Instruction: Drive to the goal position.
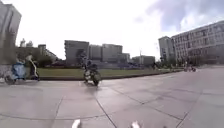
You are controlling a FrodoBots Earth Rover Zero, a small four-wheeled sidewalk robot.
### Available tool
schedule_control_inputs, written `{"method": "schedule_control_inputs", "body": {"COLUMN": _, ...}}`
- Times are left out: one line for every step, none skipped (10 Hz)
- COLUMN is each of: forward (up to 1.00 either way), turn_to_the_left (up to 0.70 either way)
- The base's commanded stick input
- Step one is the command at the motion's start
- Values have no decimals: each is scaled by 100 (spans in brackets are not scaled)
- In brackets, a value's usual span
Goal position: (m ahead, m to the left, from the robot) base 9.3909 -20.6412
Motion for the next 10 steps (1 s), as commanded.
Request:
{"method": "schedule_control_inputs", "body": {"forward": 0, "turn_to_the_left": -84}}
{"method": "schedule_control_inputs", "body": {"forward": 0, "turn_to_the_left": -84}}
{"method": "schedule_control_inputs", "body": {"forward": 0, "turn_to_the_left": -84}}
{"method": "schedule_control_inputs", "body": {"forward": 0, "turn_to_the_left": -84}}
{"method": "schedule_control_inputs", "body": {"forward": 0, "turn_to_the_left": -84}}
{"method": "schedule_control_inputs", "body": {"forward": 0, "turn_to_the_left": -84}}
{"method": "schedule_control_inputs", "body": {"forward": 0, "turn_to_the_left": -84}}
{"method": "schedule_control_inputs", "body": {"forward": 72, "turn_to_the_left": -23}}
{"method": "schedule_control_inputs", "body": {"forward": 100, "turn_to_the_left": 0}}
{"method": "schedule_control_inputs", "body": {"forward": 100, "turn_to_the_left": 0}}
